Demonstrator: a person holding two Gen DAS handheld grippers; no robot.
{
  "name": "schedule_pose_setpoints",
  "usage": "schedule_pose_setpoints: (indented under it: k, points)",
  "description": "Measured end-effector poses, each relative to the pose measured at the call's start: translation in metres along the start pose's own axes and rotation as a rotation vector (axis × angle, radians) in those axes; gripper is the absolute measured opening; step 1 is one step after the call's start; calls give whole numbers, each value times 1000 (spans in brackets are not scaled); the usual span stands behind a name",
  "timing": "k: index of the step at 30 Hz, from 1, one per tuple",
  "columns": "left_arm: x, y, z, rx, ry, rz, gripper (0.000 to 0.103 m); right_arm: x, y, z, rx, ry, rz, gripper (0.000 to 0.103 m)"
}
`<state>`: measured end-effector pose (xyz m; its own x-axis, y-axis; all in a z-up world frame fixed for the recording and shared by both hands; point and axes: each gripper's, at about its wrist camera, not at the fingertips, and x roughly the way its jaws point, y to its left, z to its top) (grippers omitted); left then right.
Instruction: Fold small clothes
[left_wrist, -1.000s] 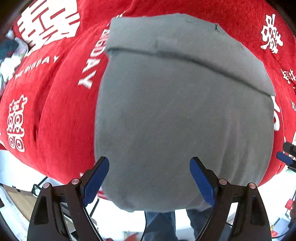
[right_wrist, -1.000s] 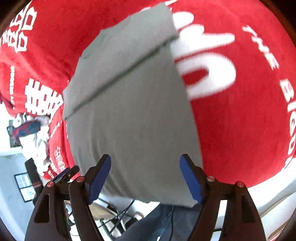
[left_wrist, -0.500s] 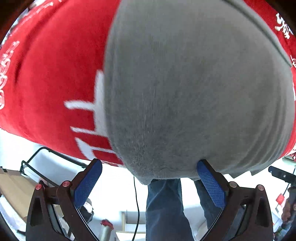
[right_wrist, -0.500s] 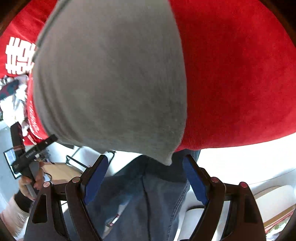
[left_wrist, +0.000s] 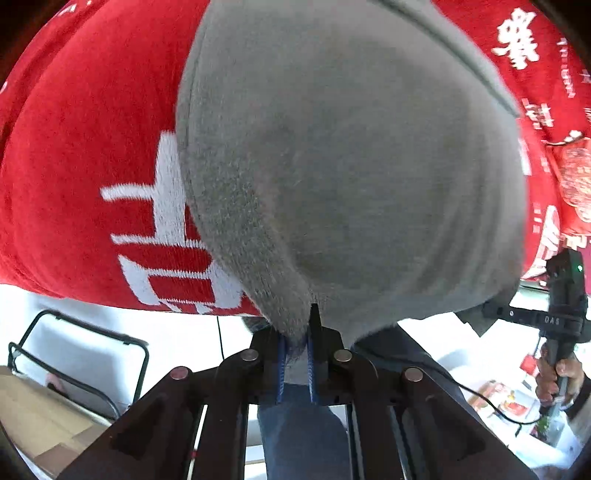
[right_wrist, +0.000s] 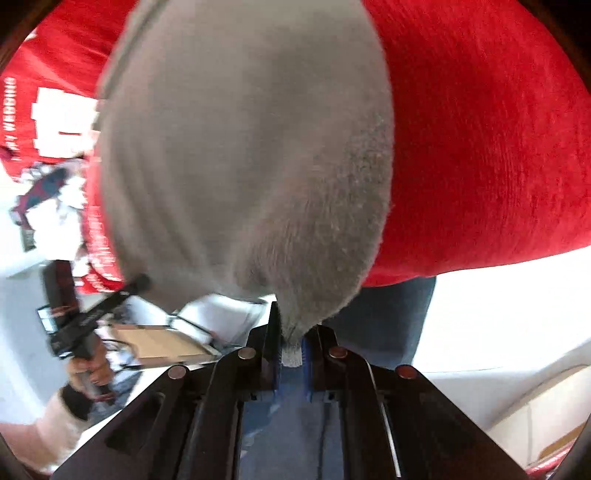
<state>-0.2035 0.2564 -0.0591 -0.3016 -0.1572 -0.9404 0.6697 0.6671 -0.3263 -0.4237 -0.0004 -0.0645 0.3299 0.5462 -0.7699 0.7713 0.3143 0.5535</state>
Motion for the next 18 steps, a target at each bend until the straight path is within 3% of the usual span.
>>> schedule_pose_setpoints:
  k: [4, 7, 12, 16, 18]
  points:
    - [-41, -13, 5, 51, -54, -65, 10, -39, 35, 8, -43, -64, 126, 8]
    - [-70, -23, 27, 78, -126, -79, 10, -66, 57, 33, -71, -129, 182, 7]
    - [-92, -39, 95, 96, -234, -57, 10, -93, 86, 104, -120, -208, 186, 7]
    - [-87, -26, 157, 73, -262, -14, 10, -105, 97, 157, -86, -245, 180, 7]
    - [-81, -34, 181, 72, -263, 48, 10, -107, 98, 180, -62, -259, 148, 7]
